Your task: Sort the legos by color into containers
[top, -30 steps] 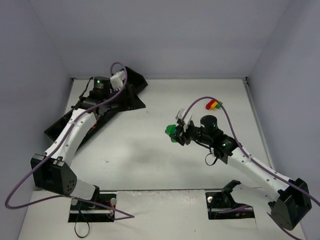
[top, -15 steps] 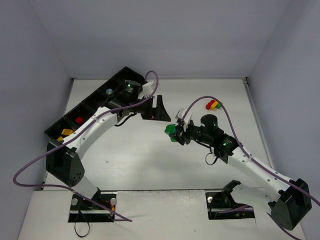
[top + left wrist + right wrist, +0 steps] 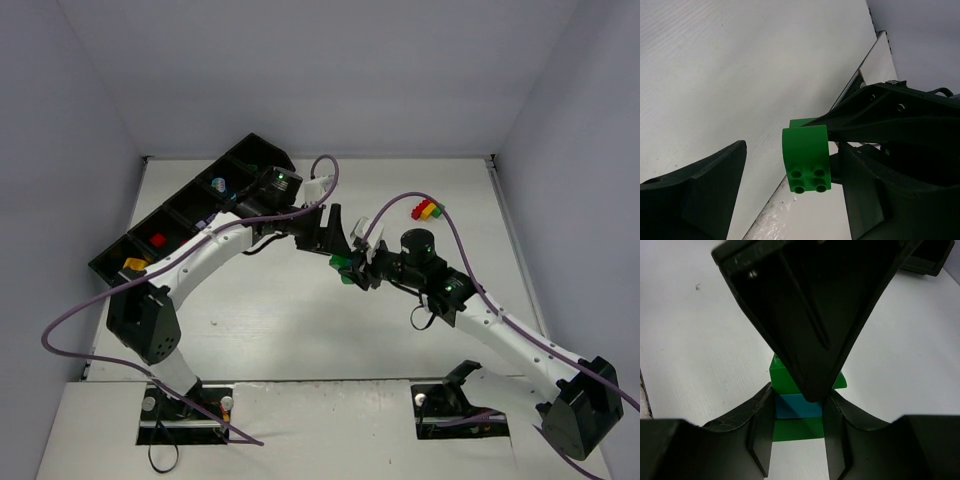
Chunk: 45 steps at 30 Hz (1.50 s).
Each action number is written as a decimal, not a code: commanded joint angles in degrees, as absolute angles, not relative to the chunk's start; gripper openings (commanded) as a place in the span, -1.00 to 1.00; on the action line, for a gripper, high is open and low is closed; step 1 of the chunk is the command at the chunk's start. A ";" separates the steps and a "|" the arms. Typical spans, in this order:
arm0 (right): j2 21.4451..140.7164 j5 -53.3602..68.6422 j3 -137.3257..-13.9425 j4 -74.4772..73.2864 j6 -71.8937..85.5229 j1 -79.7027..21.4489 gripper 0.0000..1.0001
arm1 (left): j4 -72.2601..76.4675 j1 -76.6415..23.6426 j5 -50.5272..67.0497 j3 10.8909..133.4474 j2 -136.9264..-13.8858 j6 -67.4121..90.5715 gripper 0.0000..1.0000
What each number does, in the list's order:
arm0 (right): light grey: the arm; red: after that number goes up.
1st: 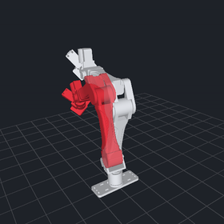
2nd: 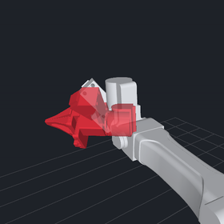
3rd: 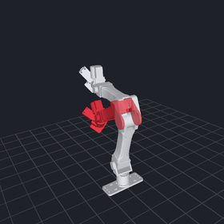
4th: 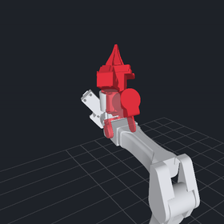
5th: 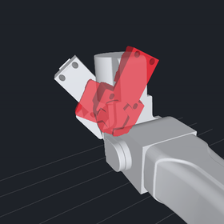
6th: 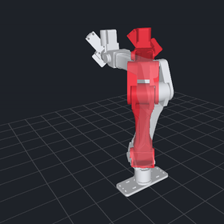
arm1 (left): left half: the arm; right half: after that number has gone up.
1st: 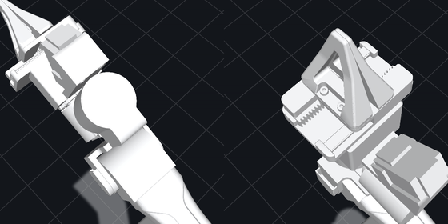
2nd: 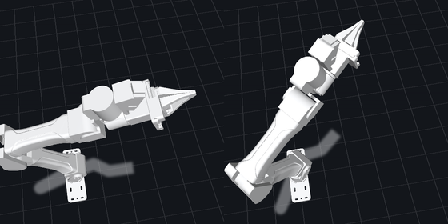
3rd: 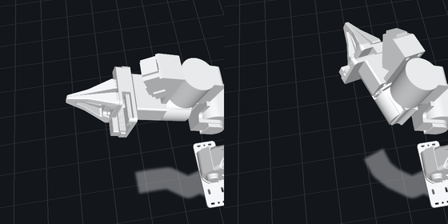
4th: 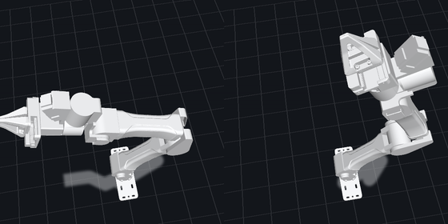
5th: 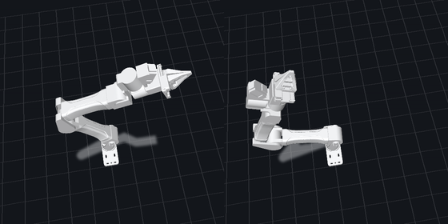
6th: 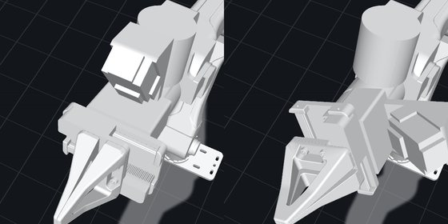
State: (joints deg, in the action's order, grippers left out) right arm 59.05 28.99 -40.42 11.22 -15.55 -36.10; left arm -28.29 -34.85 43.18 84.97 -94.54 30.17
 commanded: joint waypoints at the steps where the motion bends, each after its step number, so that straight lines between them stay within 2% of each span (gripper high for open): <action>1: 59.41 29.44 -43.51 14.41 -16.52 -36.56 -0.96 | -28.30 -35.24 42.89 87.98 -93.51 28.56 0.34; 8: 59.59 29.36 -43.42 14.41 -16.52 -36.56 -0.94 | -27.16 -35.42 44.73 88.33 -94.04 28.92 -0.27; 9: 59.68 29.44 -43.33 14.41 -16.52 -36.56 -0.93 | -27.07 -35.42 44.91 88.33 -94.13 28.83 -0.50; 11: 59.68 29.71 -43.33 14.24 -16.52 -36.56 -0.81 | -26.90 -35.42 45.17 88.42 -93.96 28.65 -0.73; 12: 59.76 29.79 -43.42 14.15 -16.44 -36.56 -0.70 | -26.81 -35.42 45.26 88.50 -93.87 28.65 -0.80; 15: 60.20 30.58 -43.68 12.92 -16.44 -36.56 -0.38 | -26.89 -35.42 45.26 88.94 -93.52 28.13 -0.88; 16: 60.29 30.76 -43.77 12.75 -16.52 -36.56 -0.33 | -27.07 -35.42 45.26 89.12 -93.60 27.78 -0.88; 24: 60.47 30.94 -43.68 12.04 -16.70 -36.56 -0.17 | -26.98 -35.42 46.85 89.74 -94.04 27.95 -0.90; 29: 60.99 31.11 -43.77 12.04 -16.87 -36.56 -0.15 | -26.54 -35.42 47.11 90.00 -93.96 28.39 -0.90; 32: 61.17 31.20 -43.77 12.04 -16.79 -36.56 -0.24 | -26.19 -35.42 47.55 90.00 -93.87 28.74 -0.90; 34: 61.08 30.85 -43.68 12.04 -16.96 -36.56 -0.41 | -26.28 -35.42 47.55 90.00 -93.87 28.83 -0.90; 35: 61.17 30.68 -43.51 12.04 -16.96 -36.65 -0.64 | -26.28 -35.42 47.55 90.00 -93.78 28.83 -0.90; 38: 60.91 30.06 -43.24 12.04 -17.23 -36.56 -1.00 | -26.45 -35.42 47.90 90.00 -93.78 28.83 -0.90; 45: 60.47 29.53 -41.84 11.51 -17.23 -36.56 -1.00 | -32.06 -33.23 47.55 94.12 -94.48 25.59 -0.90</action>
